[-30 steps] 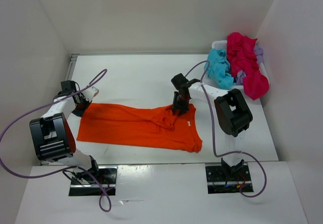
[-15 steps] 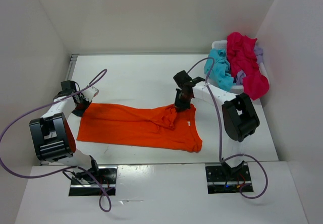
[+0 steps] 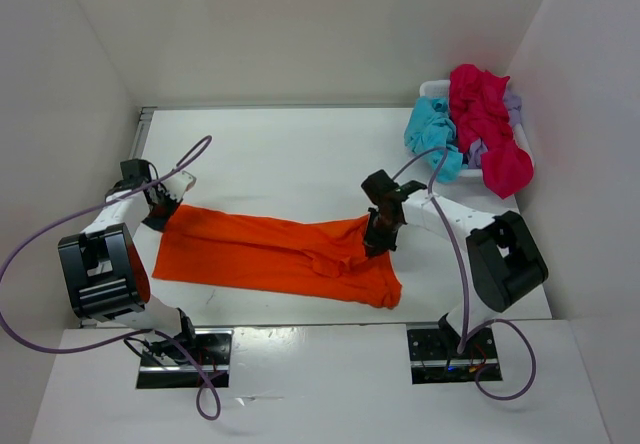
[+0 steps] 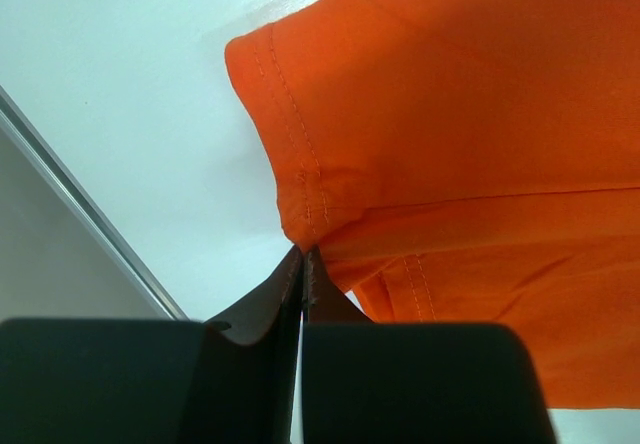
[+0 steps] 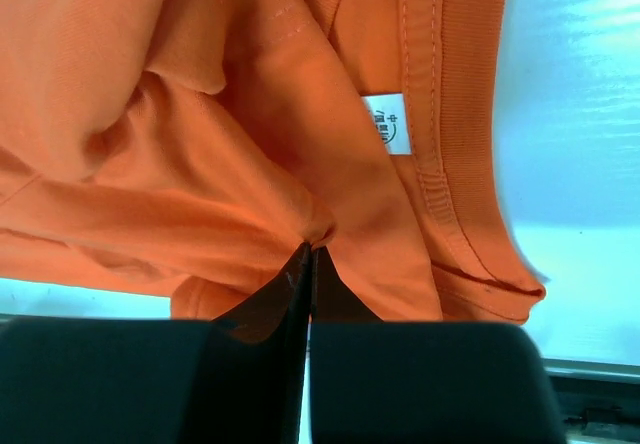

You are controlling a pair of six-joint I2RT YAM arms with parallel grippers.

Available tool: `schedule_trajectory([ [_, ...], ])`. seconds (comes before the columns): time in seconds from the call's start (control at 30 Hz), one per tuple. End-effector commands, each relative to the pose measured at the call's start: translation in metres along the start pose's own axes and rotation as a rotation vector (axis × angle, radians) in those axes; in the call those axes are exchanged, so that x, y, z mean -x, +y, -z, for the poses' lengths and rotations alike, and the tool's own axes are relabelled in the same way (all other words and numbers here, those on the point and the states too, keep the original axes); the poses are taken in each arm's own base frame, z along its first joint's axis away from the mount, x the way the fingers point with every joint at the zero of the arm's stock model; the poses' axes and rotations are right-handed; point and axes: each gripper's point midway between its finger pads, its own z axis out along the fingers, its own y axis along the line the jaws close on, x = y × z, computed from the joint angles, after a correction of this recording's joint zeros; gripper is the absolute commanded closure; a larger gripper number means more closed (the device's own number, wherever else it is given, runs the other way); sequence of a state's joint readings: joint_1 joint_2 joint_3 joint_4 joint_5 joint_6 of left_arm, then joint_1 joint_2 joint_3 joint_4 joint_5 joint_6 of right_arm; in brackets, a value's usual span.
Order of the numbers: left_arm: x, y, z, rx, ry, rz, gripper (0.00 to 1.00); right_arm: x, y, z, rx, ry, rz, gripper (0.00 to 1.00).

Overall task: Fold and stack the t-shirts
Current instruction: Fold the other side of the tshirt into a rectangle

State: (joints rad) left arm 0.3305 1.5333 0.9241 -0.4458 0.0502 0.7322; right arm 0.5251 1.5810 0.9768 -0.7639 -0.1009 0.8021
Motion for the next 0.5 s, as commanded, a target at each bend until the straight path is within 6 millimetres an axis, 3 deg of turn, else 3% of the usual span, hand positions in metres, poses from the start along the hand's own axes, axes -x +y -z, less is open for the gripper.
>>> schedule_trajectory([
  [0.0, 0.019, 0.015, 0.014, 0.037, -0.061, -0.008, 1.00, -0.004, 0.000, 0.002, 0.002, -0.016, -0.009, 1.00],
  [0.07, 0.024, 0.020, 0.016, 0.051, -0.074, -0.010, 1.00, 0.002, 0.000, 0.003, -0.005, -0.040, -0.008, 1.00],
  [0.27, 0.042, 0.032, 0.022, 0.084, -0.137, 0.019, 1.00, 0.041, 0.041, 0.016, 0.091, -0.153, 0.020, 1.00],
  [0.4, 0.065, 0.051, 0.032, 0.130, -0.199, 0.042, 1.00, 0.052, 0.062, 0.026, 0.166, -0.183, 0.040, 1.00],
  [0.47, 0.068, 0.051, 0.032, 0.131, -0.214, 0.040, 1.00, 0.052, 0.062, 0.031, 0.176, -0.193, 0.050, 1.00],
])
